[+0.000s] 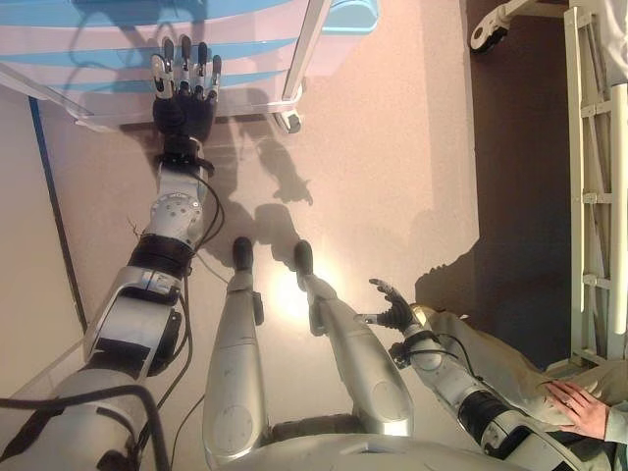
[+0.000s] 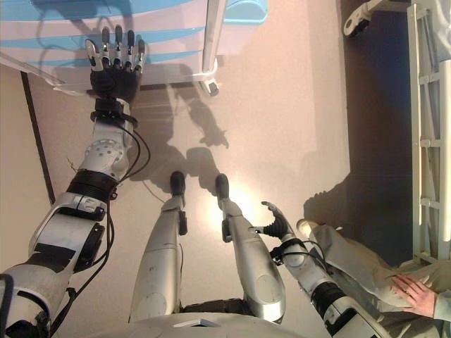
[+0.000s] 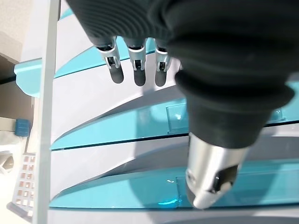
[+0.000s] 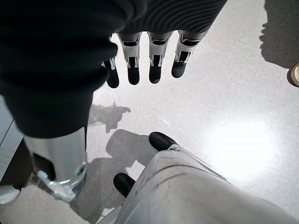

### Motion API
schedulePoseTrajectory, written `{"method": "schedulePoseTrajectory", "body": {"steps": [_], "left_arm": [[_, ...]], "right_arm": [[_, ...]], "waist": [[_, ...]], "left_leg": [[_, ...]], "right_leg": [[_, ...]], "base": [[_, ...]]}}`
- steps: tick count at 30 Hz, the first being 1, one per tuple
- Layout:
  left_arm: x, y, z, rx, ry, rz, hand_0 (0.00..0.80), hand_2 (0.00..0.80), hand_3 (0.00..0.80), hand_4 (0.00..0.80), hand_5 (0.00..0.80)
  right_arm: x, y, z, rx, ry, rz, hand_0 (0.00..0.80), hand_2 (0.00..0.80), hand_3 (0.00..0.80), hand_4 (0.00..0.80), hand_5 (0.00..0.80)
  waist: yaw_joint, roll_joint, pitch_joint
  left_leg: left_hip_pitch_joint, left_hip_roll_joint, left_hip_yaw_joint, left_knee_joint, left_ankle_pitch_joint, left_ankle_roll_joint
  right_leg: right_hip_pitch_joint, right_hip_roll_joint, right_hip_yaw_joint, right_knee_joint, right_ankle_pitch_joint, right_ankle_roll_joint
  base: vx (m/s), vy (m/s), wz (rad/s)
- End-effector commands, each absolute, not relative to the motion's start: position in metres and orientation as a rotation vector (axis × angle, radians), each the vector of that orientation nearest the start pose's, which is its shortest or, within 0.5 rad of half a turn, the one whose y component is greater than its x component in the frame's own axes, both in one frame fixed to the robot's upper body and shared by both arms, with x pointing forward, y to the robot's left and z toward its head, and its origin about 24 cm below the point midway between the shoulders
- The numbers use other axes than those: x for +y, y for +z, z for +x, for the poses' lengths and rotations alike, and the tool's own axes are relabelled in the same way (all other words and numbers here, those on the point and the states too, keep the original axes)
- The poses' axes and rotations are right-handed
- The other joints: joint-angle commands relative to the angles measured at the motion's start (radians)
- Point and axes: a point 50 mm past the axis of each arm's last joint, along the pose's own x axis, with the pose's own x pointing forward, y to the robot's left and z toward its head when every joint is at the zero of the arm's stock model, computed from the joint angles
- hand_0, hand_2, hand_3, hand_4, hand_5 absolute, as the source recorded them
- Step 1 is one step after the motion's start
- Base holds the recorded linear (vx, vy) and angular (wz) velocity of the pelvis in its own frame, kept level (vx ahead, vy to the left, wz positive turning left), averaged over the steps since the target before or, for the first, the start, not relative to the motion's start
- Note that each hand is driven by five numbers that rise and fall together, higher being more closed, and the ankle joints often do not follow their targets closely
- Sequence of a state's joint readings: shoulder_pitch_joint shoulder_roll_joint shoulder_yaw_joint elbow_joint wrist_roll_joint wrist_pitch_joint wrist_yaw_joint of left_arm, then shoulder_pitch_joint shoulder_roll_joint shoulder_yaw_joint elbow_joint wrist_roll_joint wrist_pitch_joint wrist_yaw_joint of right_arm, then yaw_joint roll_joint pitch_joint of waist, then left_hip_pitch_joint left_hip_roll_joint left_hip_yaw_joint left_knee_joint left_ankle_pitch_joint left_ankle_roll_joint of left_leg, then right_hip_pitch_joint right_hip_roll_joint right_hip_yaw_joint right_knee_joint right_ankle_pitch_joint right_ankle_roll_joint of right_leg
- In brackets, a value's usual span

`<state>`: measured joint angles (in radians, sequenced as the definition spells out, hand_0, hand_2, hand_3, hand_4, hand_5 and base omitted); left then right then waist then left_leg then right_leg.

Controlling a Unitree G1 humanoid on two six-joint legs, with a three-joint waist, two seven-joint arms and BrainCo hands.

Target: Open the drawer and pick up the medicine

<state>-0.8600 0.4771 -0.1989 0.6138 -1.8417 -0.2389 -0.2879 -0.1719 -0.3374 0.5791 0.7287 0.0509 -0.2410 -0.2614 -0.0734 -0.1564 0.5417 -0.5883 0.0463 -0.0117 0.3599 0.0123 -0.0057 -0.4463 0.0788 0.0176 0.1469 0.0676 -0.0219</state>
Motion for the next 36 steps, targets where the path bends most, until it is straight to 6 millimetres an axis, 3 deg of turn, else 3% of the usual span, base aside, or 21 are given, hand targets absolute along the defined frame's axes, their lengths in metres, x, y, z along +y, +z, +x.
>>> {"method": "schedulePoseTrajectory", "body": {"steps": [1, 14, 24, 29, 33, 34, 35, 36], "left_arm": [[0.212, 0.237, 0.384, -0.575, -0.373, -1.261, 0.000, 0.000, 0.000, 0.000, 0.000], [0.219, 0.264, 0.386, -0.669, -0.370, -1.263, 0.000, 0.000, 0.000, 0.000, 0.000], [0.232, 0.321, 0.380, -0.841, -0.373, -1.163, 0.000, 0.000, 0.000, 0.000, 0.000], [0.231, 0.347, 0.375, -0.899, -0.391, -1.099, 0.000, 0.000, 0.000, 0.000, 0.000], [0.225, 0.367, 0.367, -1.012, -0.510, -1.040, 0.000, 0.000, 0.000, 0.000, 0.000], [0.223, 0.371, 0.363, -1.044, -0.549, -1.018, 0.242, 0.242, 0.242, 0.242, 0.242], [0.222, 0.373, 0.362, -1.062, -0.567, -0.998, 0.627, 0.627, 0.627, 0.627, 0.627], [0.218, 0.376, 0.358, -1.096, -0.615, -0.967, 0.800, 0.800, 0.800, 0.800, 0.800]], "right_arm": [[-0.143, -0.061, 0.236, 0.285, 0.222, -0.464, 0.000, 0.000, 0.000, 0.000, 0.000], [-0.147, -0.058, 0.241, 0.284, 0.223, -0.466, 0.000, 0.000, 0.000, 0.000, 0.000], [-0.151, -0.062, 0.237, 0.295, 0.250, -0.486, 0.000, 0.000, 0.000, 0.000, 0.000], [-0.152, -0.064, 0.237, 0.297, 0.259, -0.498, 0.000, 0.000, 0.000, 0.000, 0.000], [-0.152, -0.064, 0.237, 0.299, 0.266, -0.504, 0.000, 0.000, 0.000, 0.000, 0.000], [-0.154, -0.065, 0.236, 0.301, 0.266, -0.505, 0.000, 0.000, 0.000, 0.000, 0.000], [-0.154, -0.065, 0.236, 0.303, 0.266, -0.506, 0.000, 0.000, 0.000, 0.000, 0.000], [-0.154, -0.066, 0.235, 0.304, 0.269, -0.512, 0.000, 0.000, 0.000, 0.000, 0.000]], "waist": [[0.017, -0.097, -0.022], [0.003, -0.102, -0.022], [-0.015, -0.109, -0.022], [-0.020, -0.106, -0.022], [-0.022, -0.105, -0.022], [-0.020, -0.103, -0.022], [-0.019, -0.102, -0.022], [-0.018, -0.100, -0.022]], "left_leg": [[-0.048, -0.036, 0.057, 0.050, -0.091, 0.014], [-0.058, -0.032, 0.071, 0.049, -0.087, 0.012], [-0.066, -0.026, 0.080, 0.067, -0.093, 0.016], [-0.067, -0.029, 0.083, 0.065, -0.092, 0.018], [-0.070, -0.033, 0.085, 0.062, -0.092, 0.022], [-0.071, -0.035, 0.085, 0.061, -0.092, 0.023], [-0.070, -0.036, 0.085, 0.060, -0.093, 0.023], [-0.070, -0.038, 0.083, 0.058, -0.092, 0.025]], "right_leg": [[0.072, -0.018, -0.030, -0.058, -0.002, 0.074], [0.036, -0.033, -0.037, -0.045, 0.006, 0.070], [0.003, -0.039, -0.037, -0.016, 0.009, 0.067], [-0.010, -0.040, -0.034, -0.011, 0.011, 0.064], [-0.025, -0.042, -0.030, -0.004, 0.013, 0.062], [-0.028, -0.043, -0.030, -0.002, 0.012, 0.062], [-0.030, -0.043, -0.030, -0.001, 0.012, 0.061], [-0.034, -0.042, -0.026, 0.002, 0.012, 0.060]], "base": [[0.000, 0.000, 0.00], [-0.002, 0.004, 0.01], [0.000, 0.000, 0.00], [0.005, 0.027, -0.04], [0.001, 0.008, 0.00], [0.000, 0.000, 0.00], [-0.005, 0.033, -0.04], [-0.003, 0.036, -0.06]]}}
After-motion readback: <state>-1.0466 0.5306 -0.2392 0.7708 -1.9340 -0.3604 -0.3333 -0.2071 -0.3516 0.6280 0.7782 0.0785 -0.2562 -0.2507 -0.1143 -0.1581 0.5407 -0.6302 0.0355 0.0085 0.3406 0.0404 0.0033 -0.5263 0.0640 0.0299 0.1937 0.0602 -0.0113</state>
